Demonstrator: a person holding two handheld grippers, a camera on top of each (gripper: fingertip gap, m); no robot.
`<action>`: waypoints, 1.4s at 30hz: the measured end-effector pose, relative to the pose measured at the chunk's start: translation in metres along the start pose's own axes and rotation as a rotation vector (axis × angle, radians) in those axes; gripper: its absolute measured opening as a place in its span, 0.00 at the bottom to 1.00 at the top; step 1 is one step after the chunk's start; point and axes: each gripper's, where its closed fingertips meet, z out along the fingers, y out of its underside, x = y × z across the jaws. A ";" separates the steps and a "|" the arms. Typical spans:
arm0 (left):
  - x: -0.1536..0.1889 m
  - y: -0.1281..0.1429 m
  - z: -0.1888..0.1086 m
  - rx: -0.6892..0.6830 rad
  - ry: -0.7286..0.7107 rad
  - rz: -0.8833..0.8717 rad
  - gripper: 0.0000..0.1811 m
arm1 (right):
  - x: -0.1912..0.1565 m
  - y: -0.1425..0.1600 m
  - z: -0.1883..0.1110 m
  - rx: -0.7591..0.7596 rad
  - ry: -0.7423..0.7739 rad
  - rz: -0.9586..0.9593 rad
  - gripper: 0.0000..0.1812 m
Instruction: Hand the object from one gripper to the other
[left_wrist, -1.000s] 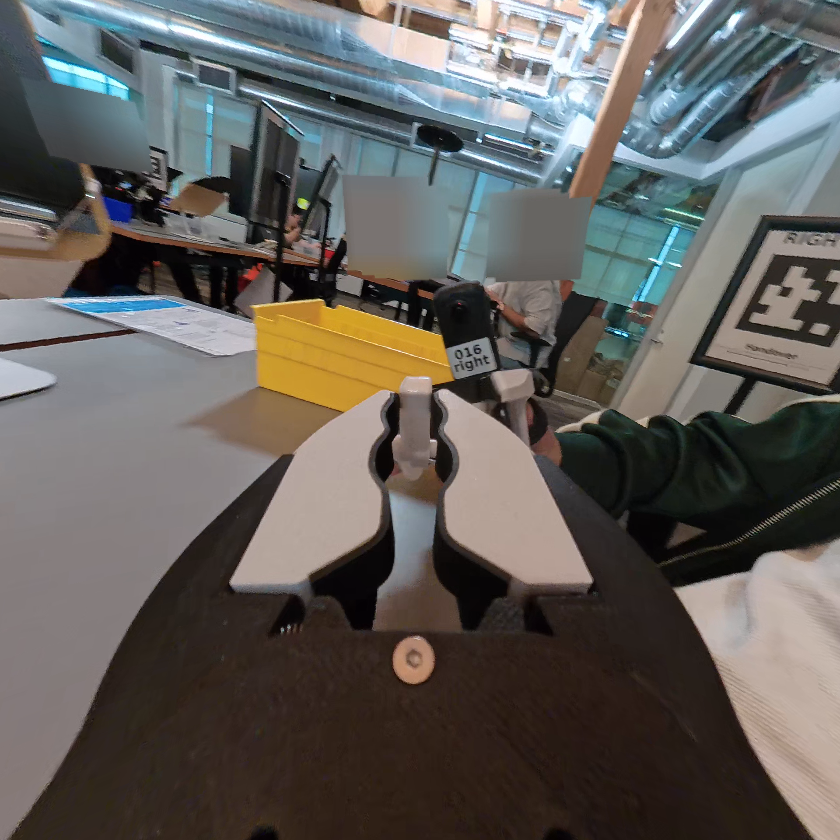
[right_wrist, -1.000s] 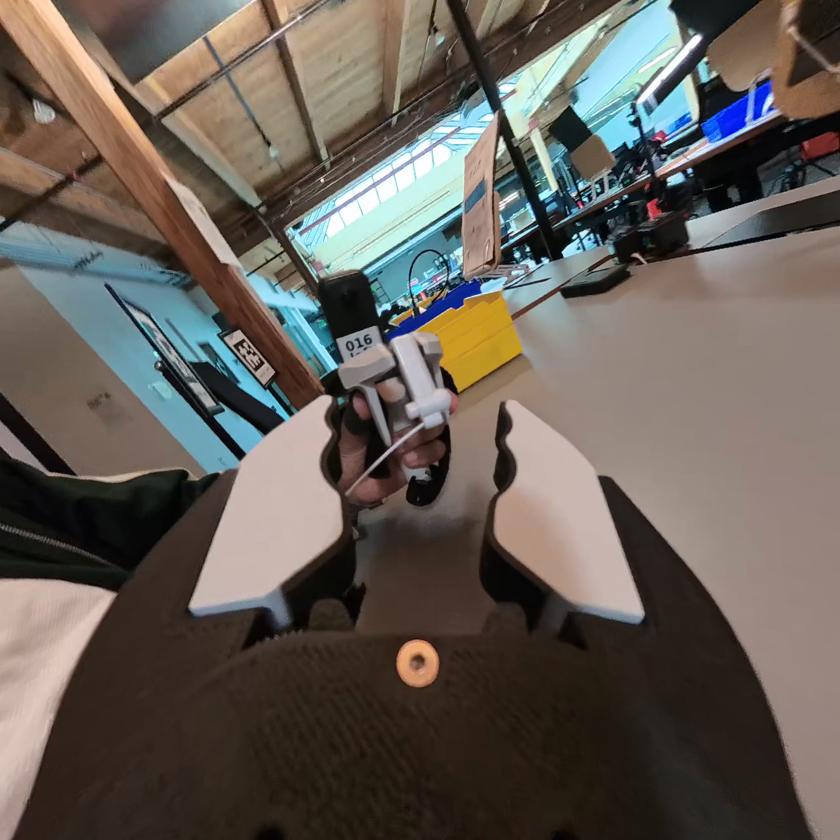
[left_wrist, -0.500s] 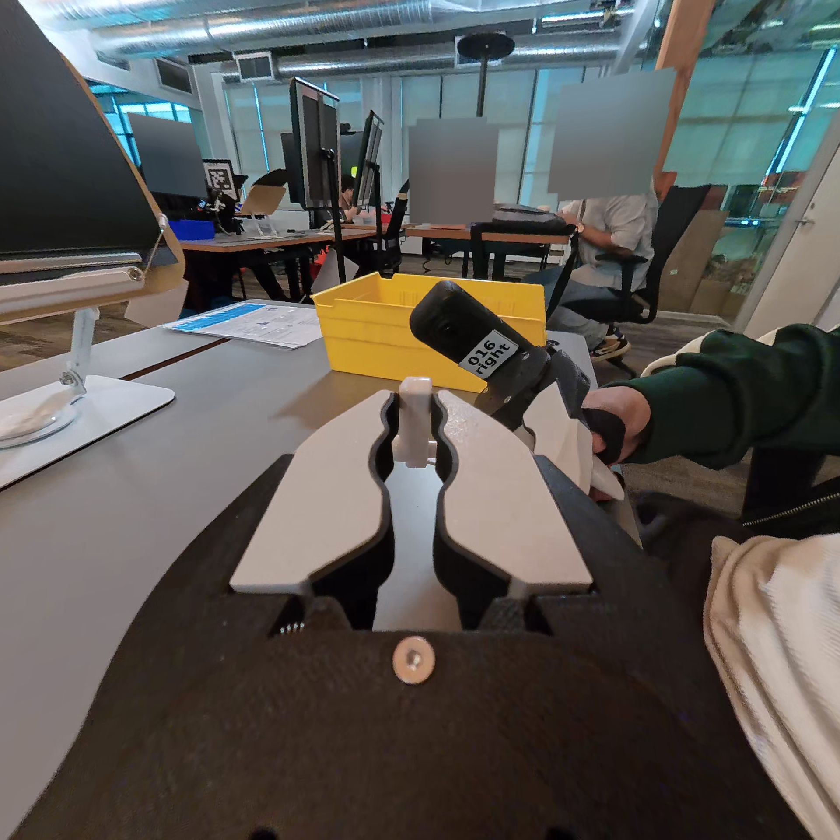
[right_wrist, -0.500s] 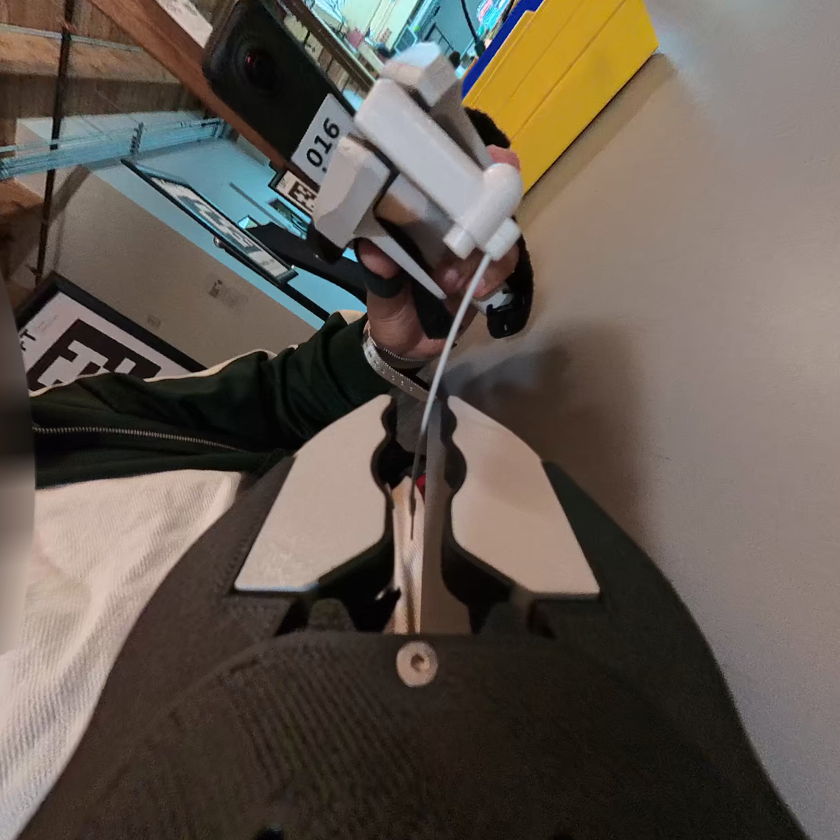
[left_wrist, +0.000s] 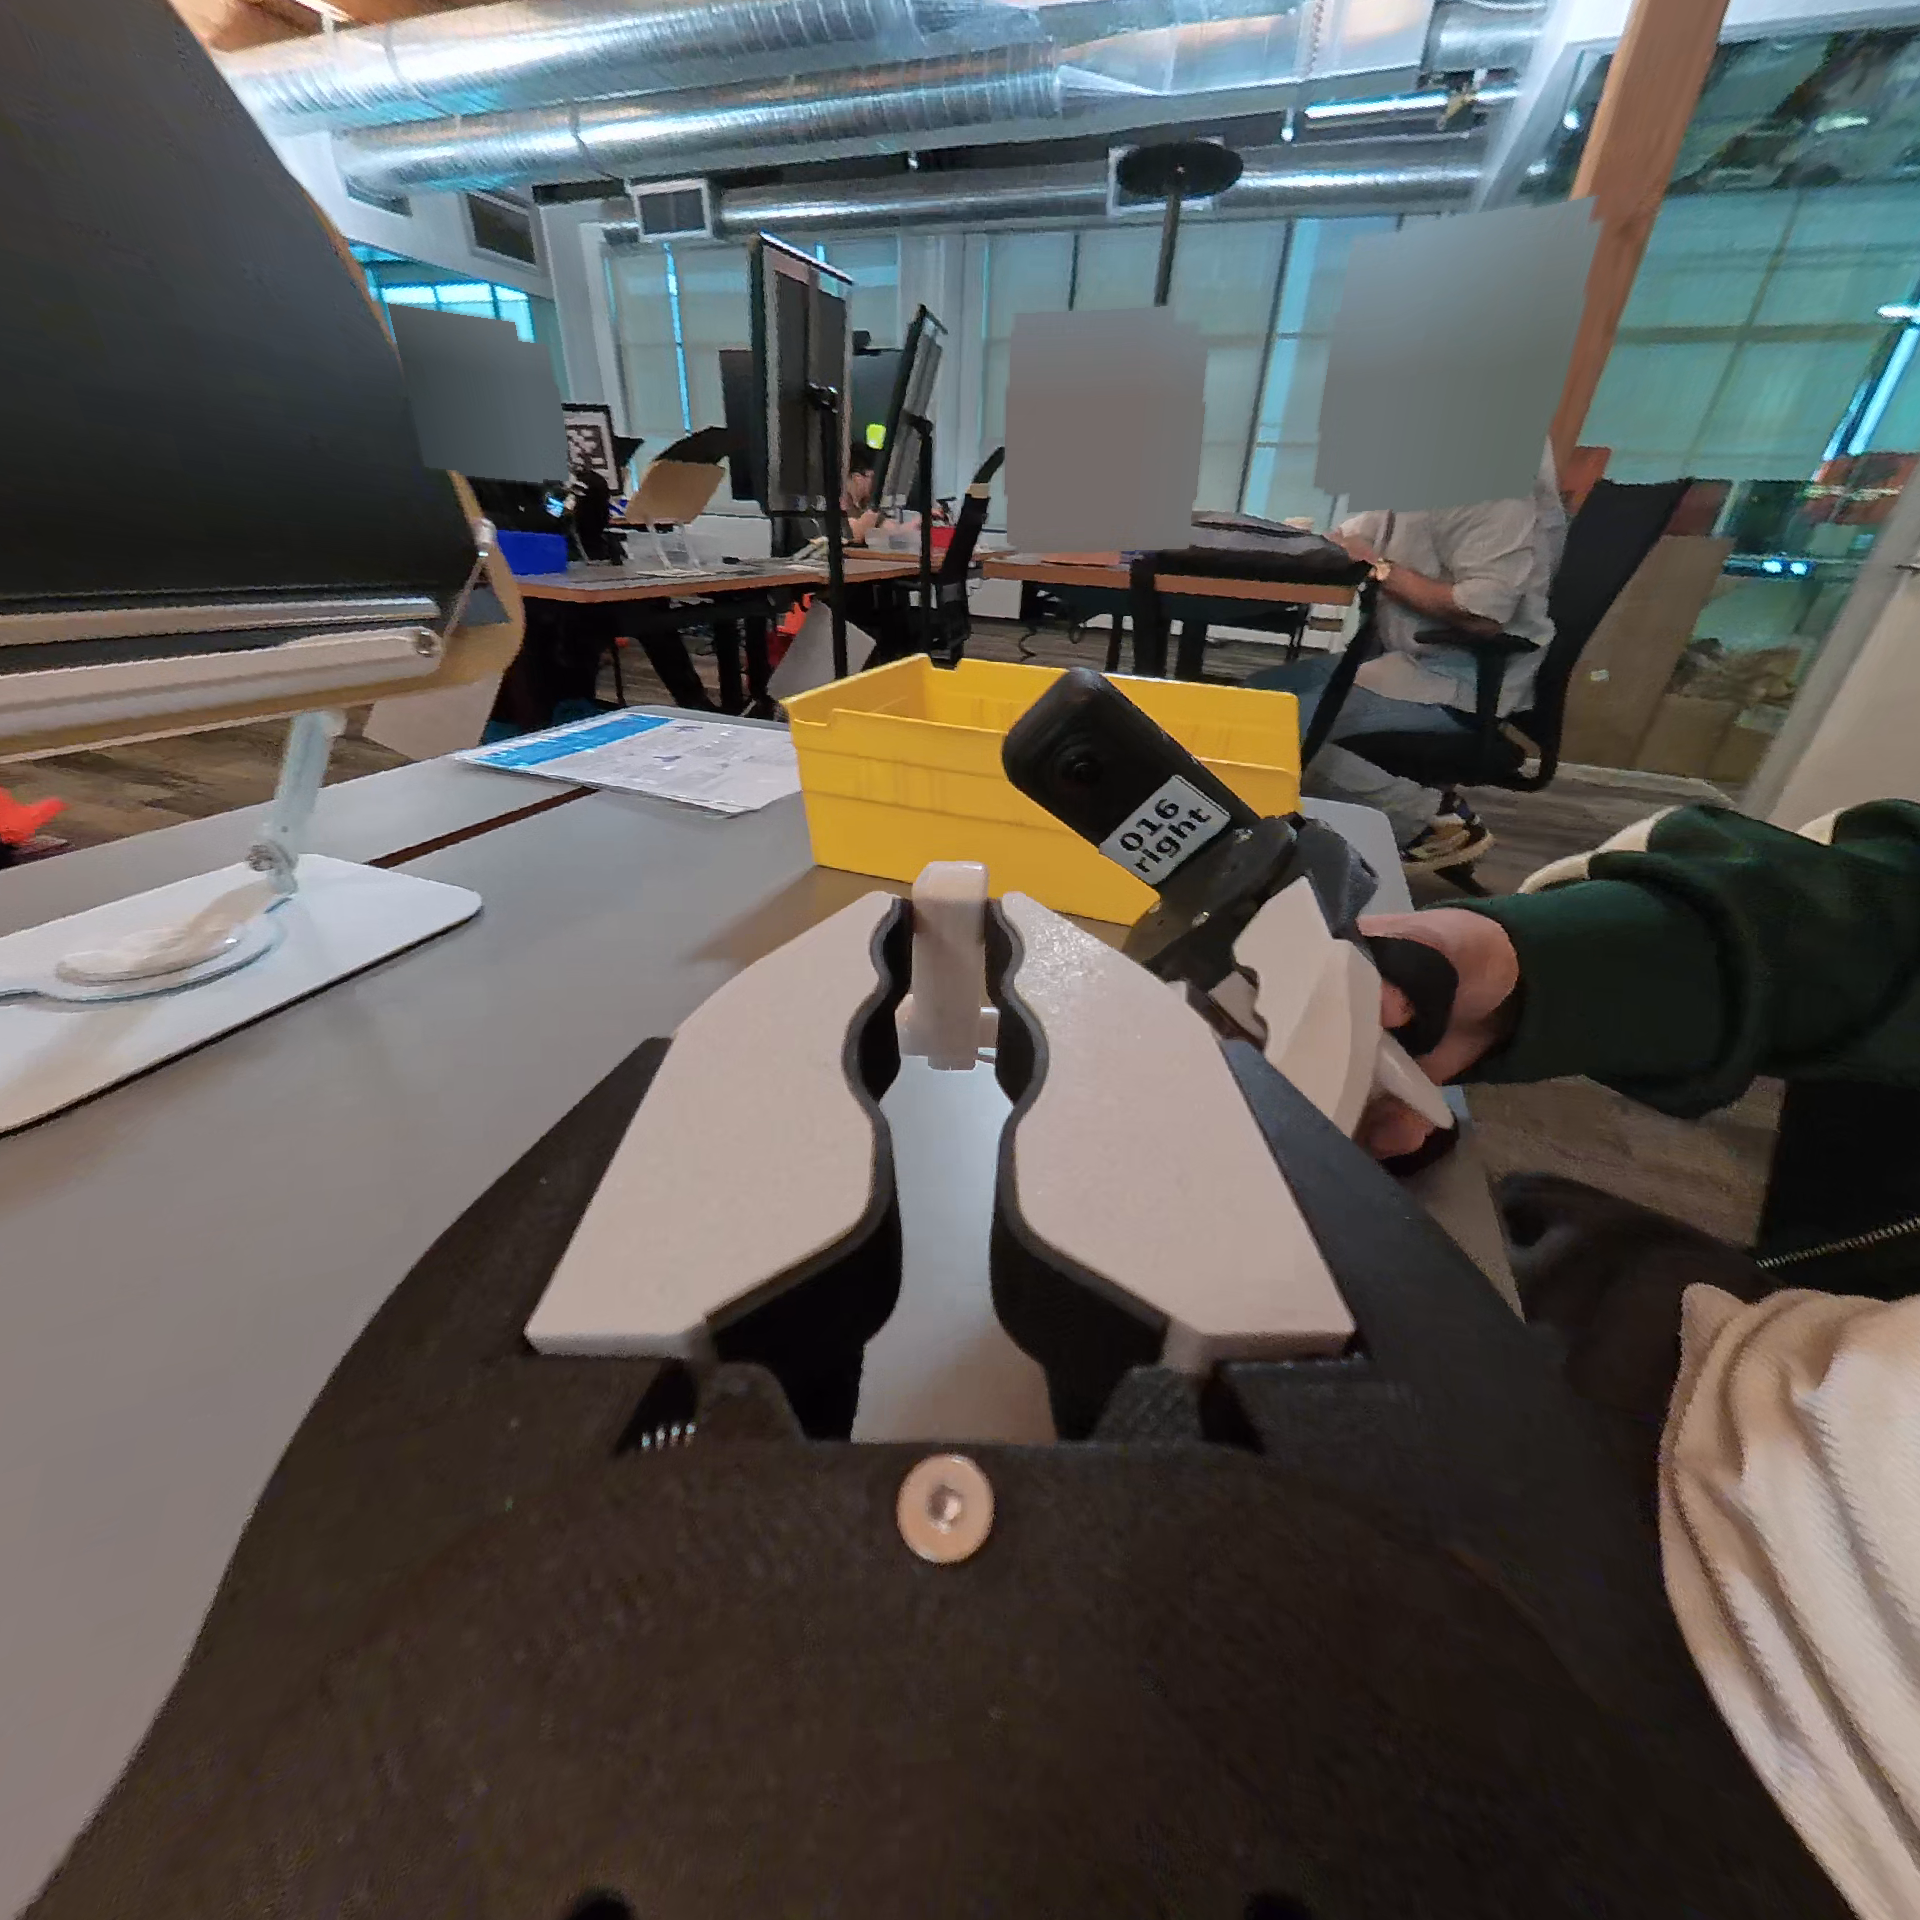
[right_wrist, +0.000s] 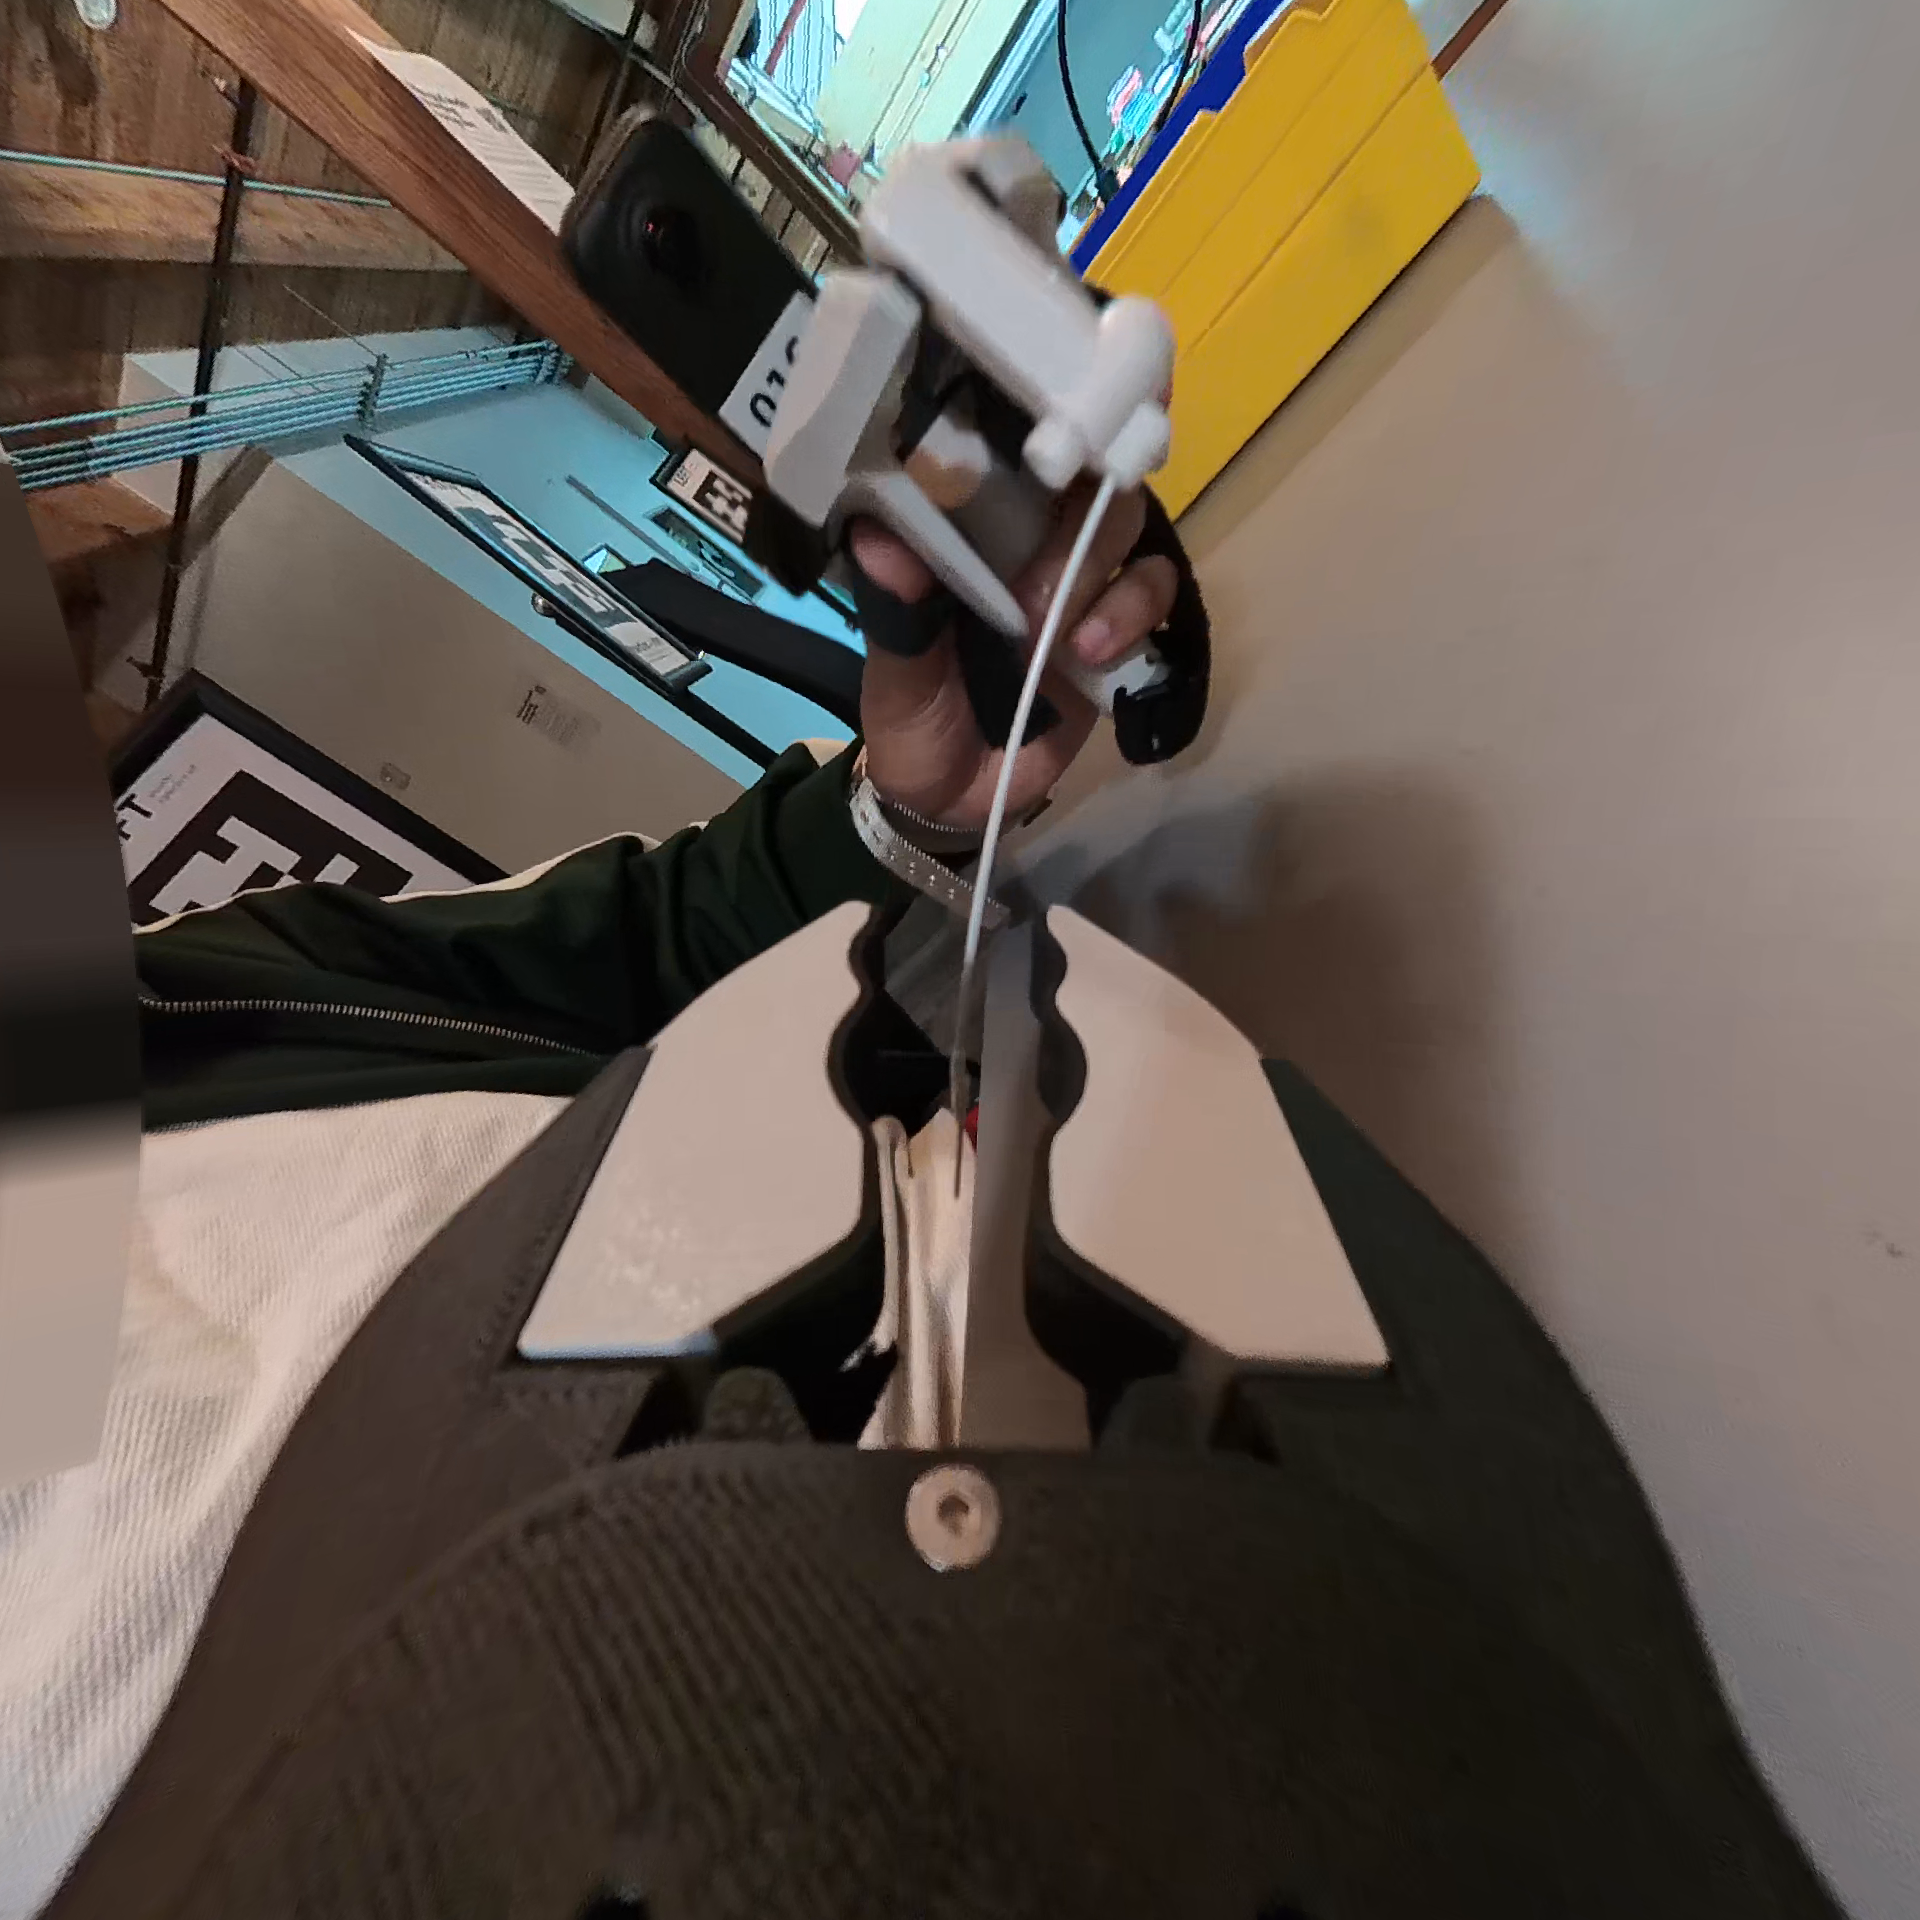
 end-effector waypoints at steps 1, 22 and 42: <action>-0.004 -0.001 -0.002 0.011 -0.015 -0.007 0.06 | 0.000 0.002 0.001 -0.015 0.000 -0.002 0.15; -0.026 -0.006 -0.013 0.078 -0.065 -0.099 0.18 | -0.011 -0.011 -0.001 0.026 0.045 -0.165 0.02; -0.031 0.024 -0.001 -0.103 -0.101 0.007 0.27 | -0.019 -0.027 -0.012 0.113 -0.011 -0.174 0.02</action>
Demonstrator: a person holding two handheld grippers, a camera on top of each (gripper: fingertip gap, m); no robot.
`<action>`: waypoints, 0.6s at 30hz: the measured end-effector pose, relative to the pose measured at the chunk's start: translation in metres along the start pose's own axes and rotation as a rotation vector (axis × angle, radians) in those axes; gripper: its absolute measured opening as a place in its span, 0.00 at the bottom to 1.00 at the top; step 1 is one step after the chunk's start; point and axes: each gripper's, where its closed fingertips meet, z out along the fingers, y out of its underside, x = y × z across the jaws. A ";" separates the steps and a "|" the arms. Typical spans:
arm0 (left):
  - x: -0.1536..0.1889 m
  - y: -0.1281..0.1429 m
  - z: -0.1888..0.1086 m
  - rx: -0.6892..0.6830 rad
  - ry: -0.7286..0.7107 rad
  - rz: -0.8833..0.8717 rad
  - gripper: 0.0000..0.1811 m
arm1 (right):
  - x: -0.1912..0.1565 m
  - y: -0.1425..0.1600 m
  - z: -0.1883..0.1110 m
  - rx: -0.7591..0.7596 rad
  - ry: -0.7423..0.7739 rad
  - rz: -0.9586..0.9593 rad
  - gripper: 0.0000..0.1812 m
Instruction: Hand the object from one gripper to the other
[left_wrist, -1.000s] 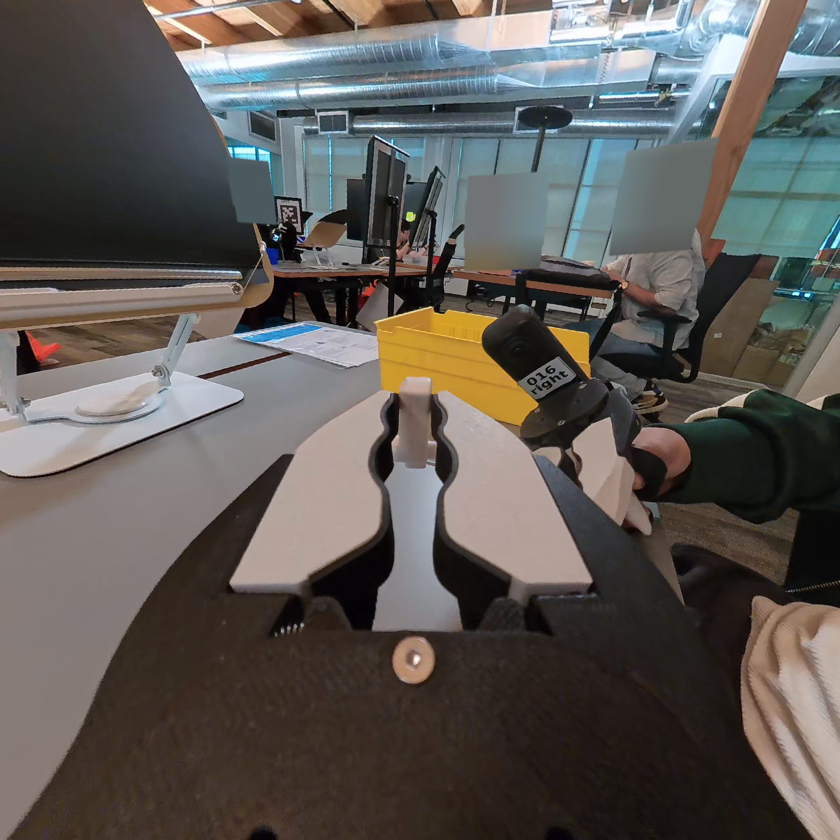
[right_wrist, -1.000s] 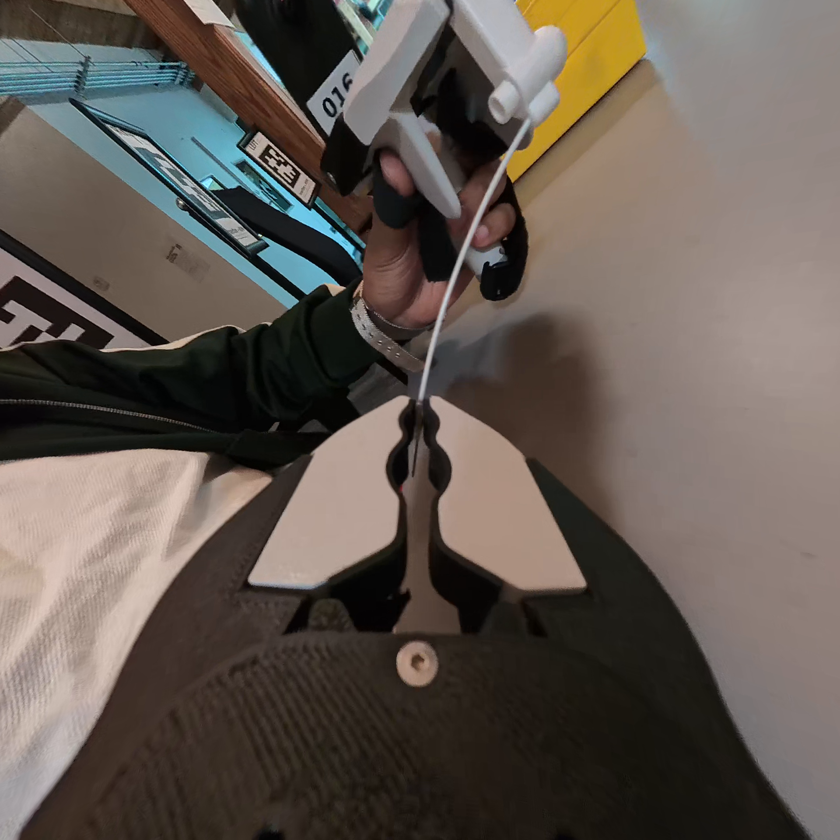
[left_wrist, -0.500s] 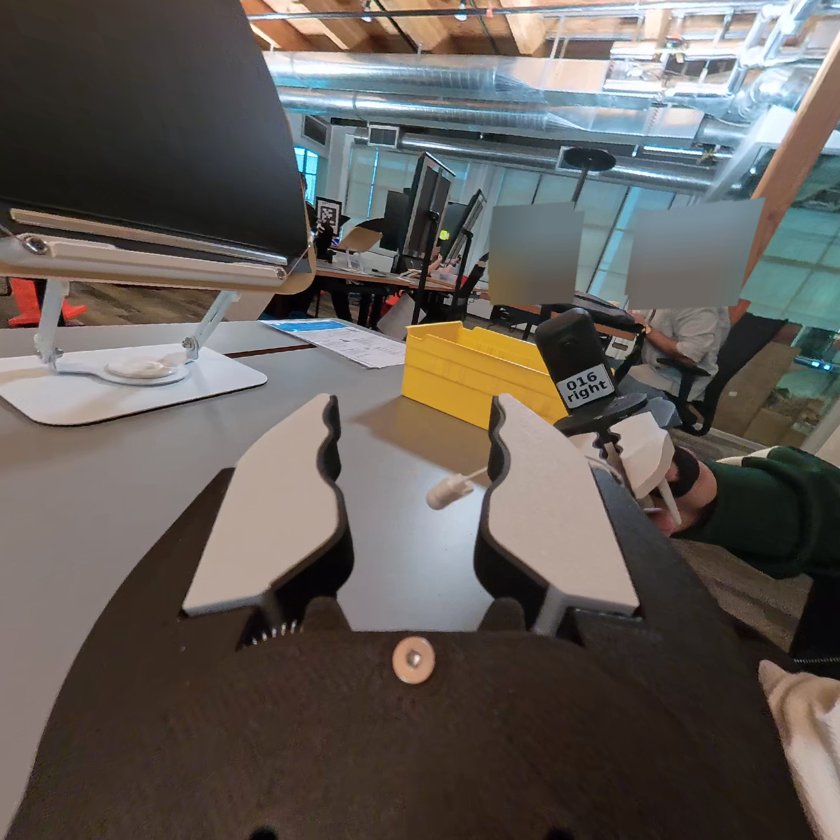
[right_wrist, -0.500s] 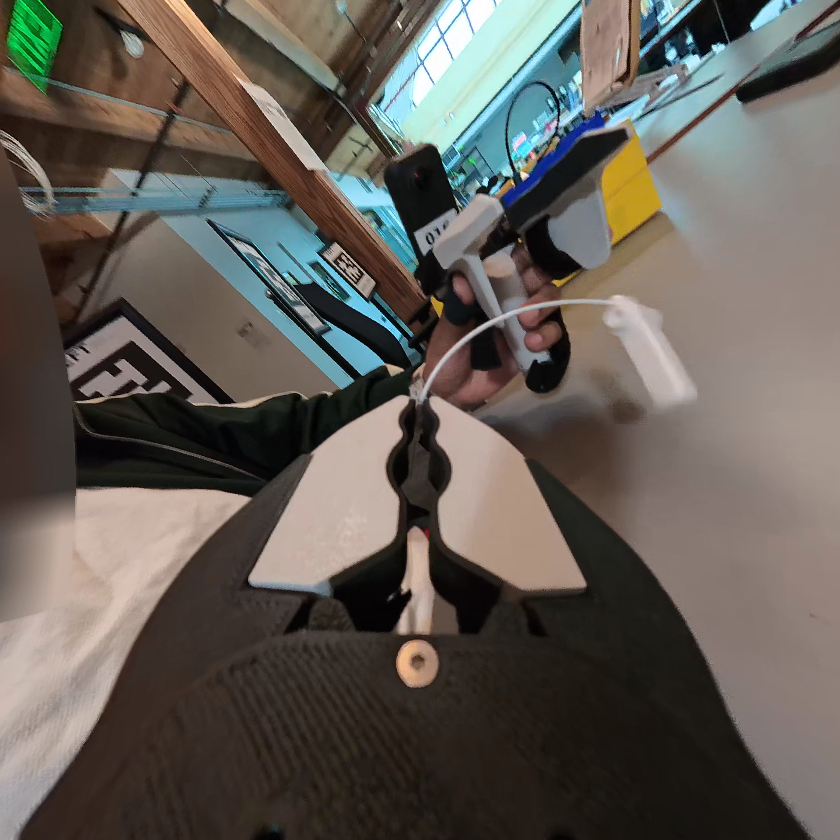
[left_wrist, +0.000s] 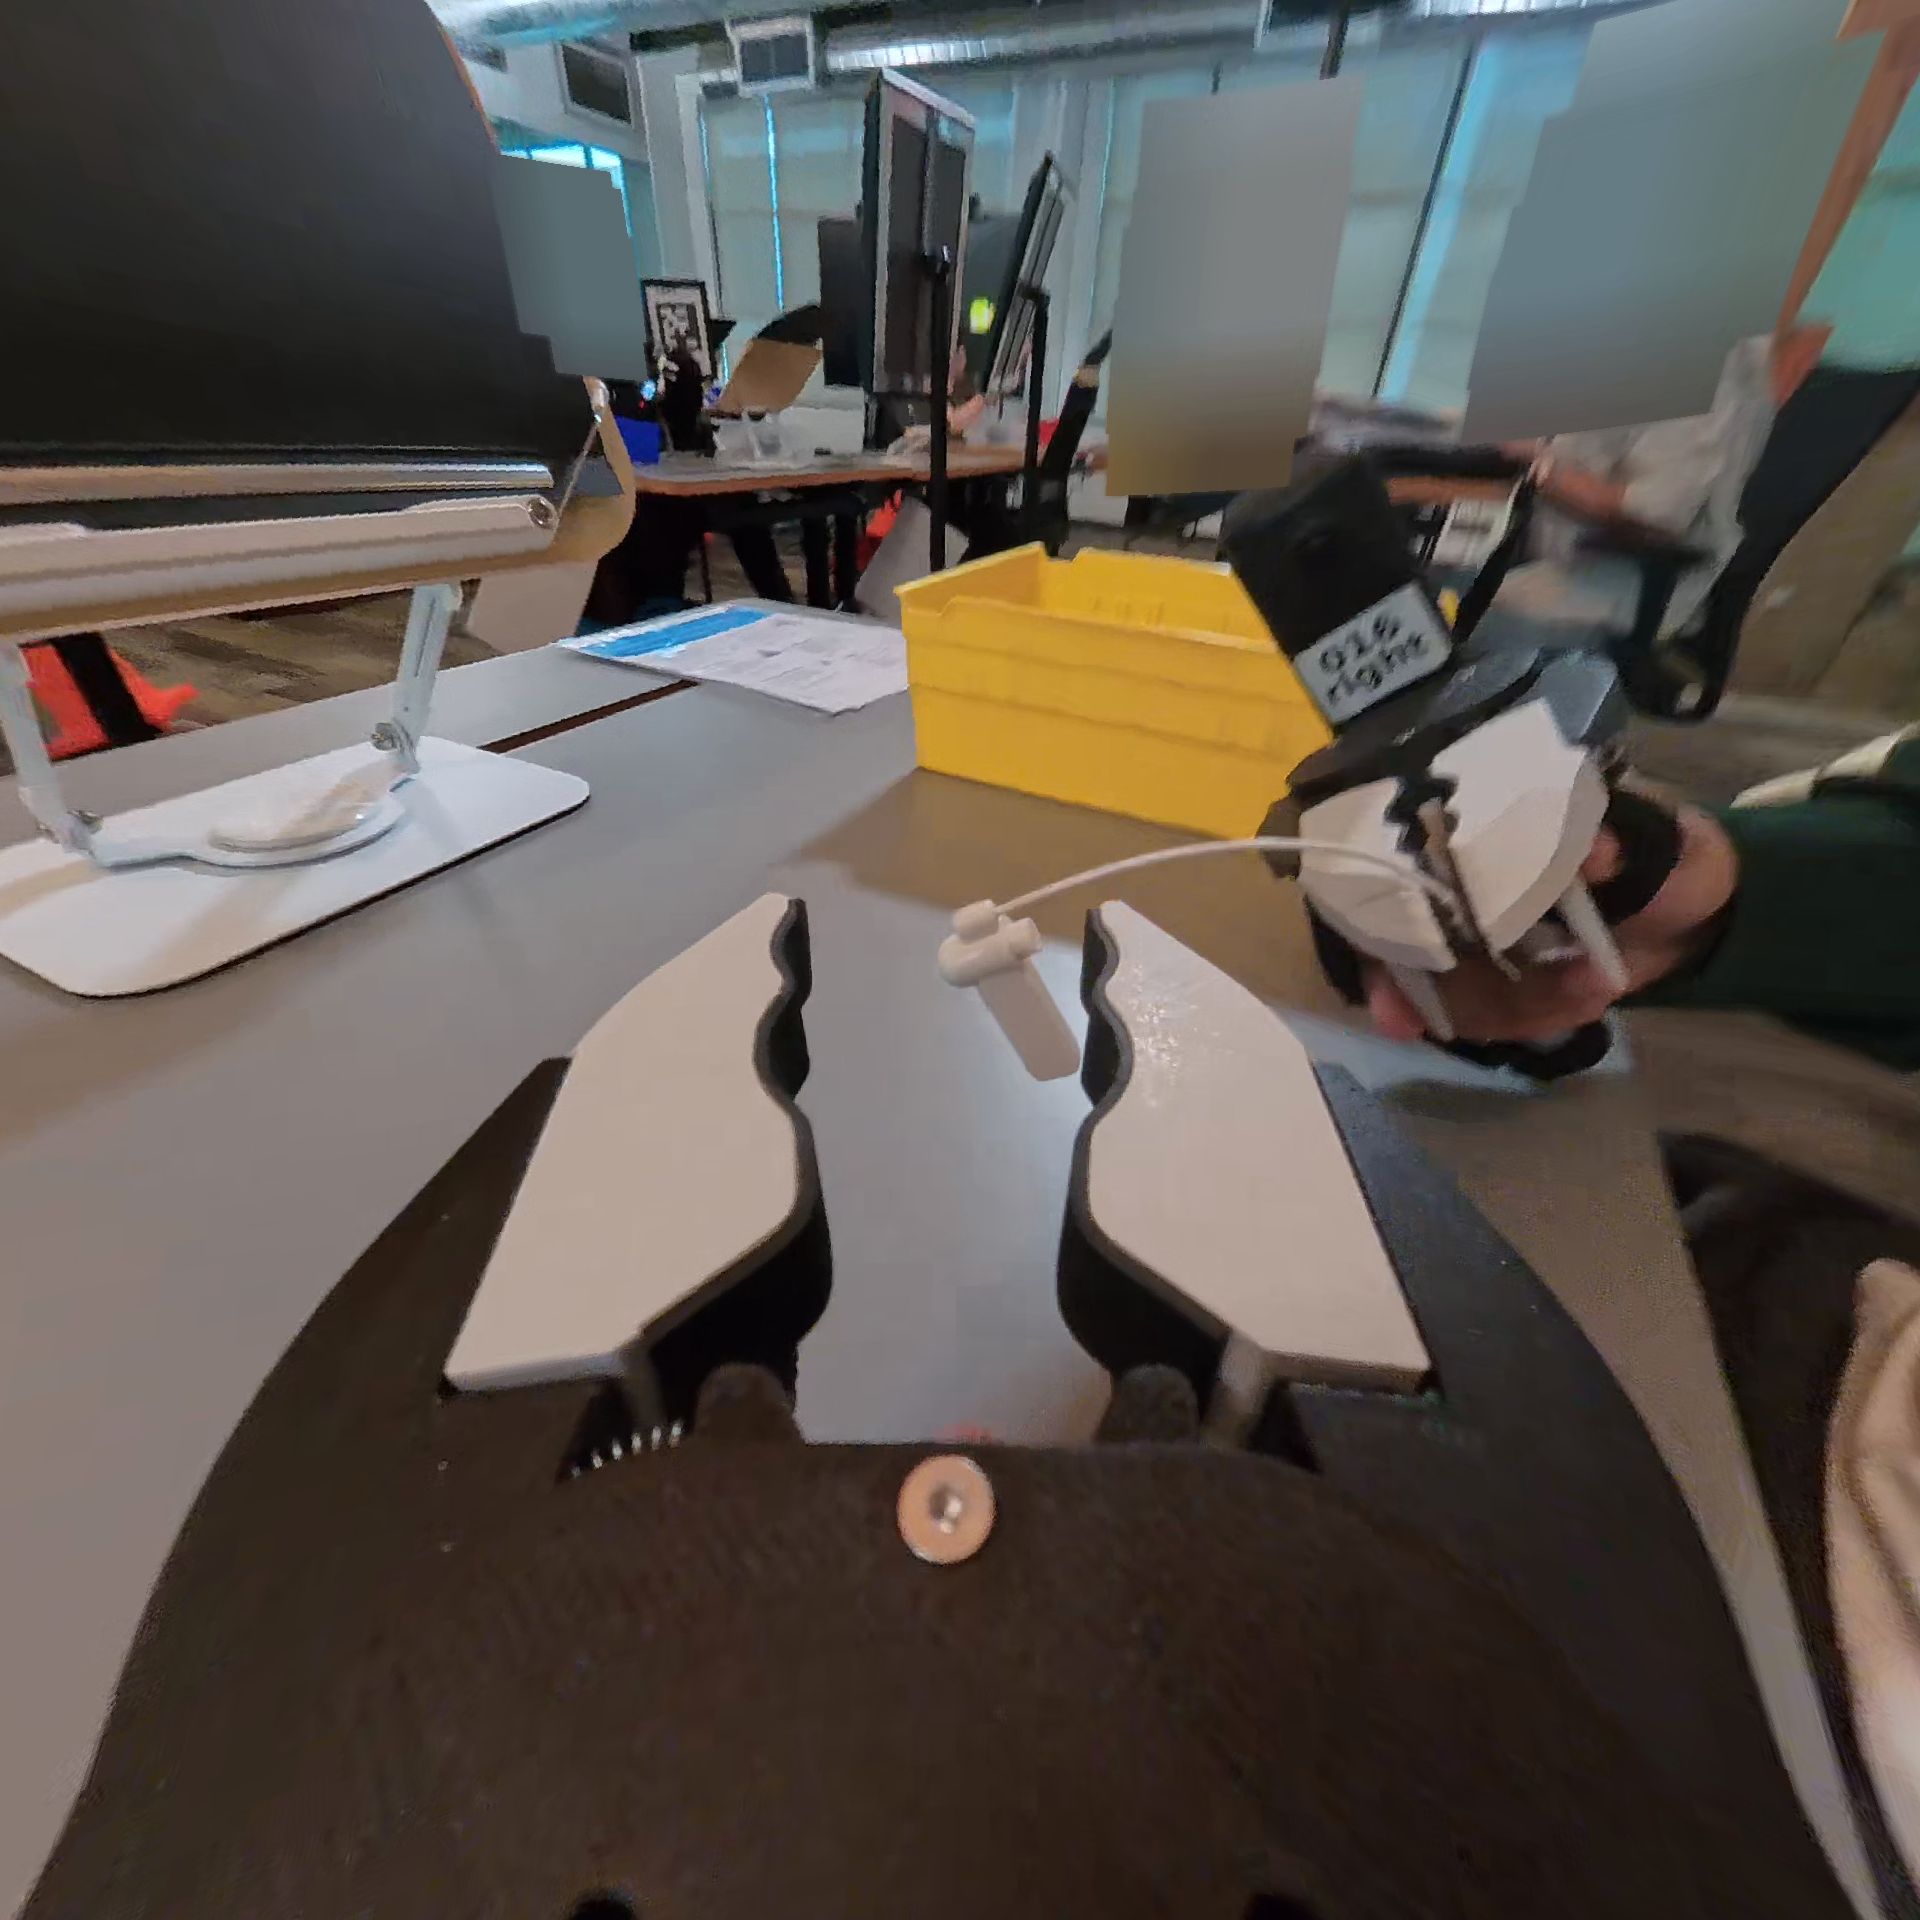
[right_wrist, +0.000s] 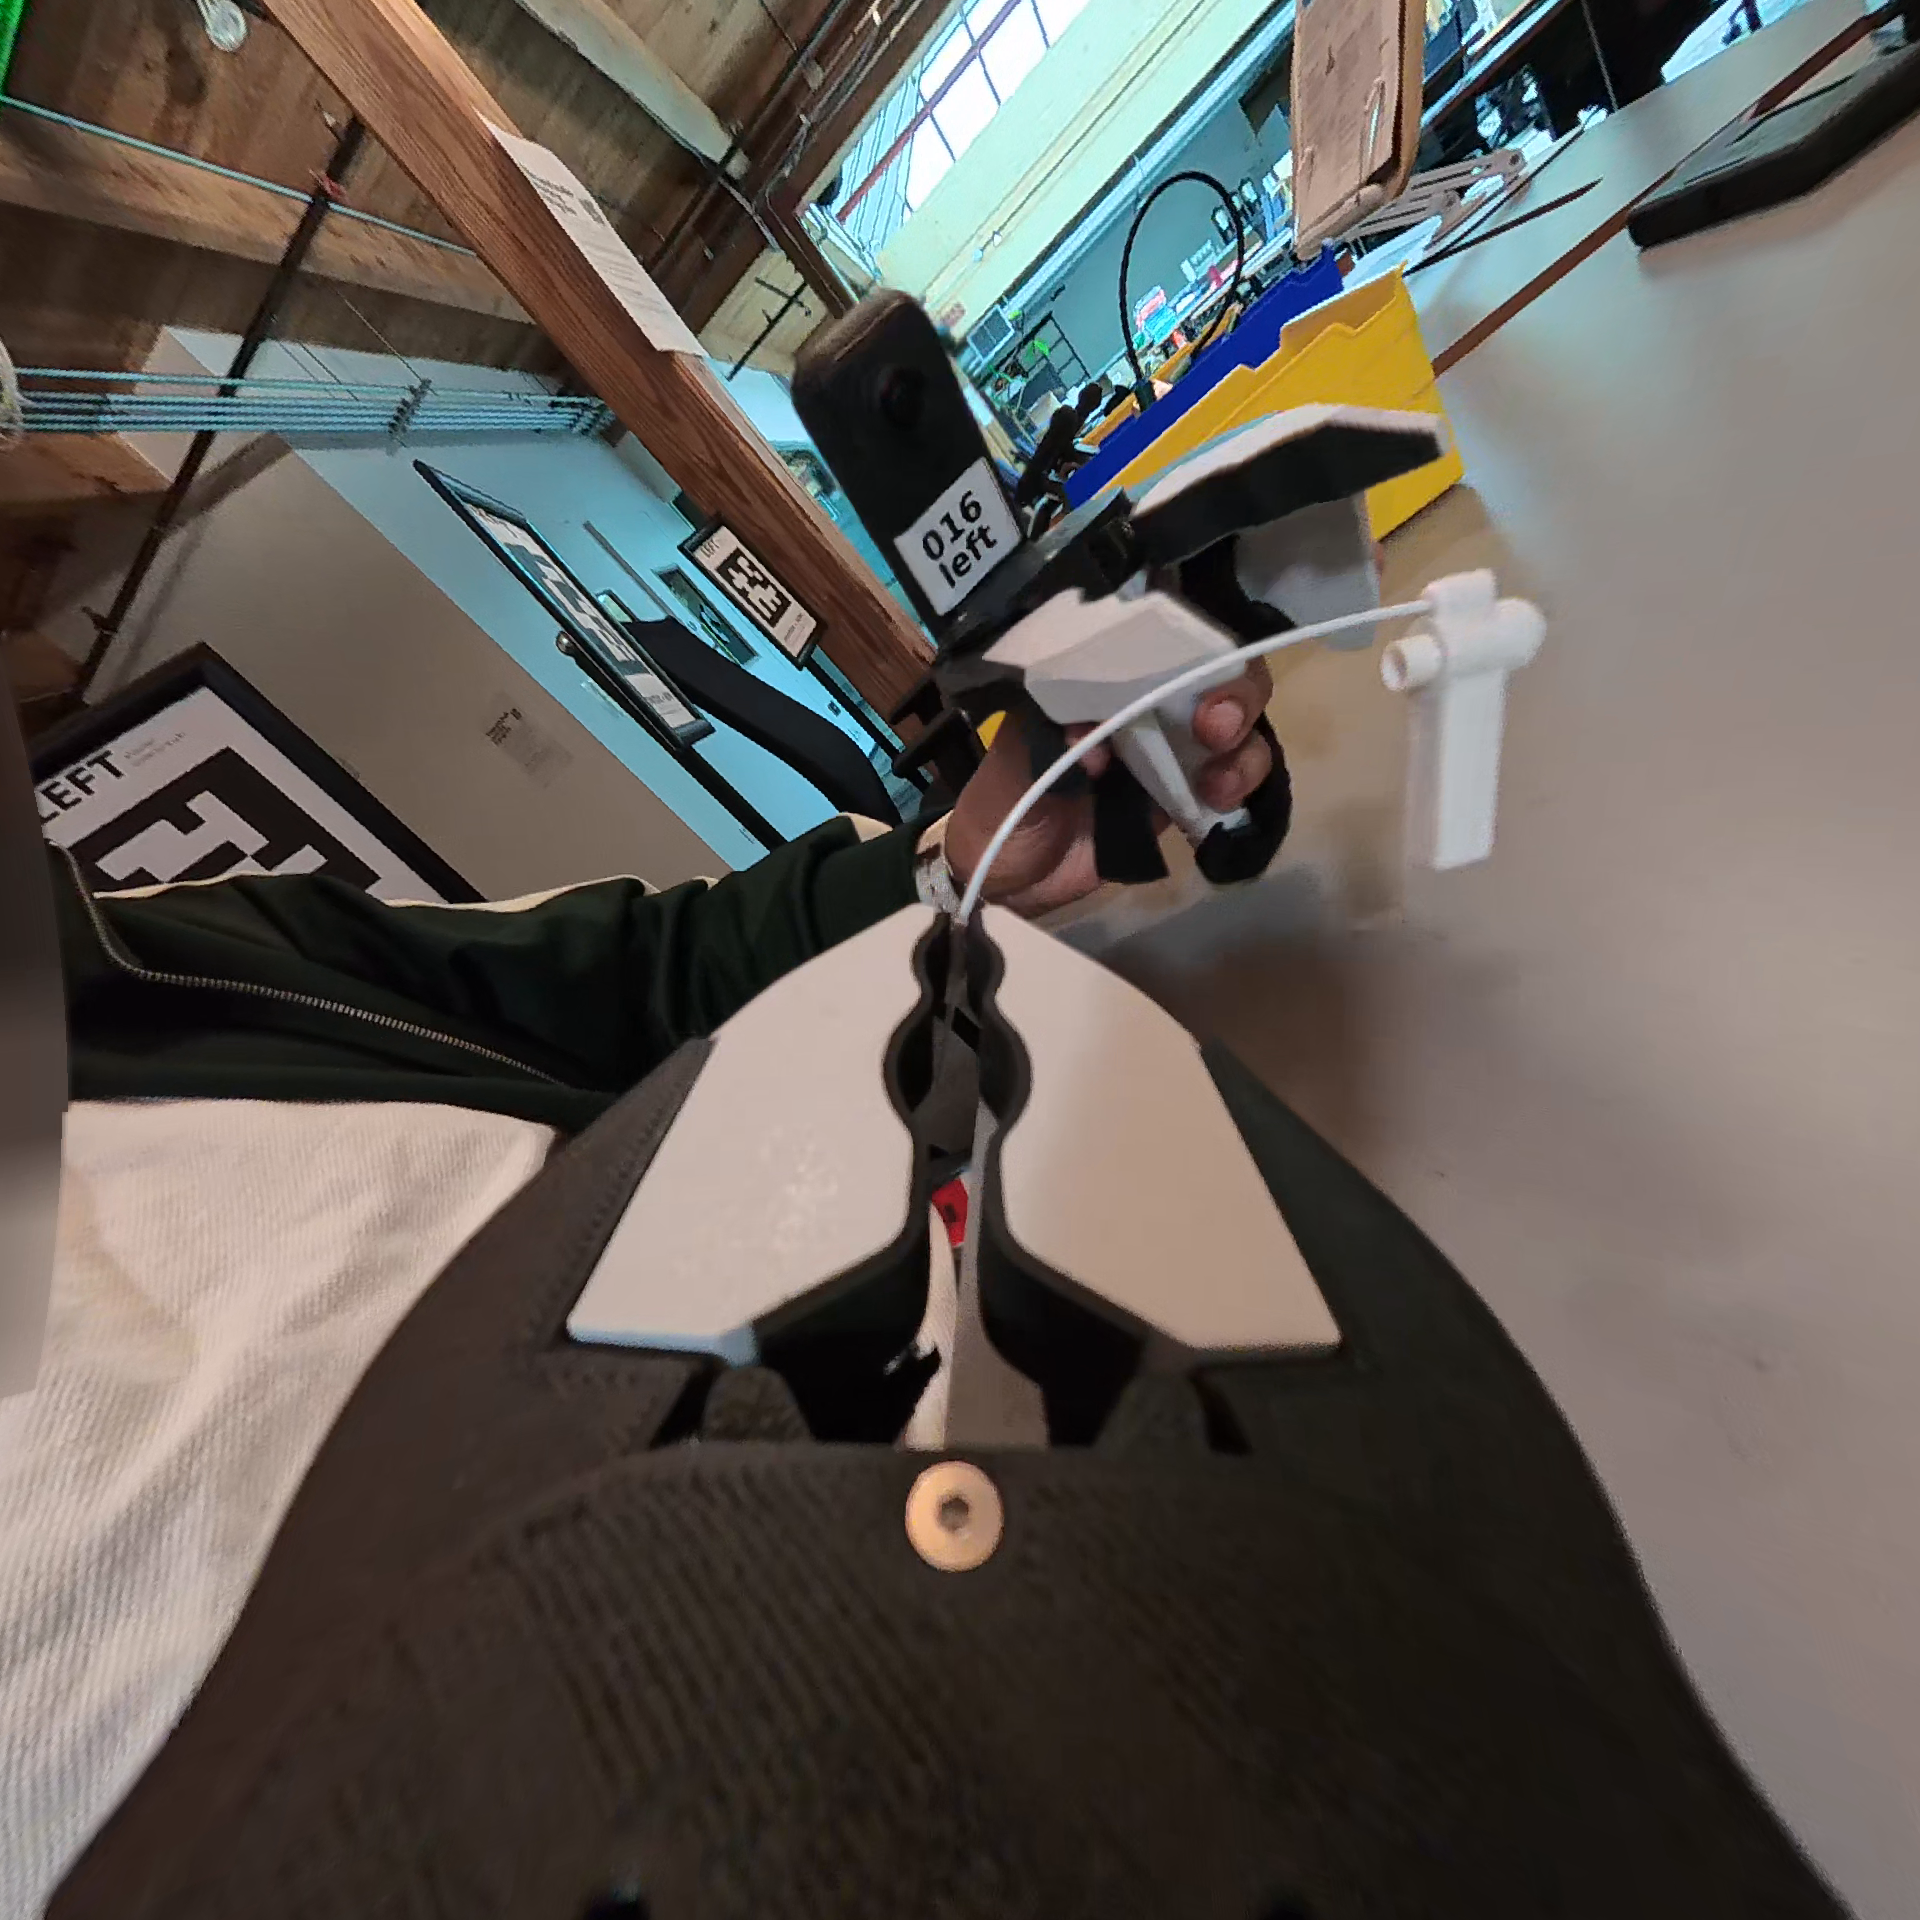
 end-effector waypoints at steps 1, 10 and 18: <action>0.001 0.004 0.001 -0.033 0.001 0.042 0.26 | 0.000 0.001 0.001 -0.008 -0.002 -0.004 0.02; 0.038 -0.026 -0.007 0.178 0.396 -0.321 0.31 | -0.047 0.000 -0.005 -0.056 -0.256 -0.082 0.01; 0.060 -0.043 -0.018 0.256 0.720 -0.638 0.26 | -0.061 0.002 -0.007 -0.076 -0.349 -0.077 0.02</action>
